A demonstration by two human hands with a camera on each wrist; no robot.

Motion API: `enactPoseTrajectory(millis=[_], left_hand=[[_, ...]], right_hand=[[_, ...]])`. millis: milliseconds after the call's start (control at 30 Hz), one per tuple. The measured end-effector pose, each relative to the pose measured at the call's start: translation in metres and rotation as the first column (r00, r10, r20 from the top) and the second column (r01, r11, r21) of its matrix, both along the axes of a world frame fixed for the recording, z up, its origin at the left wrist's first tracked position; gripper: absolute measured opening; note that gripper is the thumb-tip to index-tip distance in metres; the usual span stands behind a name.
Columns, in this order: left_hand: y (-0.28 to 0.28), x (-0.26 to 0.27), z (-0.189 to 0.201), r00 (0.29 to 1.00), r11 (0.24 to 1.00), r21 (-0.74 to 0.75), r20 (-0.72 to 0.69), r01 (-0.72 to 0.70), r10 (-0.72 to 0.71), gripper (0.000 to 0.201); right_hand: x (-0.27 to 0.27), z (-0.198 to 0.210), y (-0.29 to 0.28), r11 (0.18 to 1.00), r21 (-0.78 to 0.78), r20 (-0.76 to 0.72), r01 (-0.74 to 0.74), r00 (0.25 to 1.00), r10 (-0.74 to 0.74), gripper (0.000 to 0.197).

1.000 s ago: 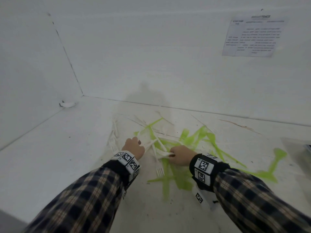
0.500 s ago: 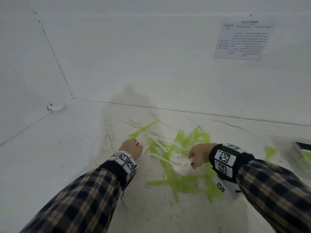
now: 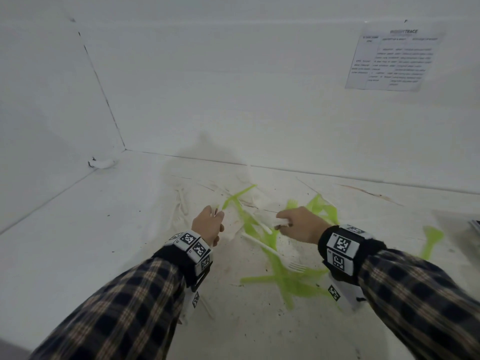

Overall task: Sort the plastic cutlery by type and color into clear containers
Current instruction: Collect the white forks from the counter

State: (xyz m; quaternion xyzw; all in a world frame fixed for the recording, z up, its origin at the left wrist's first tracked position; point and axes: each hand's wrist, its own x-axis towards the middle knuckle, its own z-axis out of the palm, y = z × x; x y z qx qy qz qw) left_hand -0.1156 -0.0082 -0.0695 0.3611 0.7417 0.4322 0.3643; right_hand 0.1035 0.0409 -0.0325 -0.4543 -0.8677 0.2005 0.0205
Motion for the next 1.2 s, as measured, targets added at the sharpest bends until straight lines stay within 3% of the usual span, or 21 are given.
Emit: enactPoseTrajectory(millis=[67, 233, 333, 433, 567, 667, 767, 900, 967, 1100, 1200], left_hand=[[-0.001, 0.000, -0.001, 1.000, 1.000, -0.031, 0.001, 0.007, -0.007, 0.024], [-0.004, -0.004, -0.002, 0.997, 0.990, -0.134, -0.061, 0.031, -0.039, 0.018], [-0.006, -0.007, -0.003, 0.997, 0.992, -0.125, -0.076, 0.016, -0.025, 0.019], [-0.008, -0.008, -0.003, 0.996, 0.991, -0.134, -0.089, -0.002, -0.010, 0.022], [-0.007, -0.009, -0.002, 0.980, 0.989, -0.138, -0.183, 0.048, -0.073, 0.018], [-0.003, -0.010, 0.001, 0.874, 0.967, -0.197, -0.425, 0.162, -0.233, 0.022], [0.002, -0.006, 0.001, 0.762, 0.923, -0.254, -0.523, 0.288, -0.381, 0.026], [0.016, 0.003, -0.003, 0.623, 0.857, -0.389, -0.590, 0.338, -0.514, 0.051], [0.019, 0.006, -0.002, 0.580, 0.825, -0.460, -0.591, 0.329, -0.561, 0.046], [0.021, 0.007, 0.002, 0.616, 0.823, -0.491, -0.564, 0.284, -0.549, 0.031], [0.021, 0.003, 0.008, 0.669, 0.861, -0.450, -0.567, 0.237, -0.481, 0.035]], right_hand=[[-0.013, -0.003, -0.008, 0.988, -0.001, 0.158, -0.152, 0.976, 0.150, 0.021], [-0.033, -0.003, -0.019, 0.894, 0.050, 0.508, -0.445, 0.782, 0.361, 0.049], [-0.035, -0.005, -0.021, 0.860, 0.103, 0.538, -0.501, 0.755, 0.375, 0.038], [-0.036, -0.009, -0.018, 0.867, 0.140, 0.485, -0.478, 0.797, 0.361, 0.031], [-0.033, -0.008, -0.010, 0.900, 0.141, 0.355, -0.412, 0.870, 0.342, 0.028], [-0.026, -0.006, -0.006, 0.943, 0.135, 0.202, -0.305, 0.940, 0.275, 0.029], [-0.012, -0.006, -0.003, 0.981, 0.136, 0.008, -0.141, 0.990, 0.142, 0.026], [0.006, -0.010, 0.005, 0.984, 0.014, -0.228, 0.176, 0.959, -0.168, 0.025], [0.012, -0.010, 0.009, 0.953, -0.057, -0.298, 0.296, 0.906, -0.299, 0.023], [0.010, -0.009, 0.022, 0.900, -0.189, -0.339, 0.393, 0.834, -0.435, 0.017], [0.003, -0.010, 0.033, 0.874, -0.204, -0.343, 0.442, 0.804, -0.487, 0.013]])
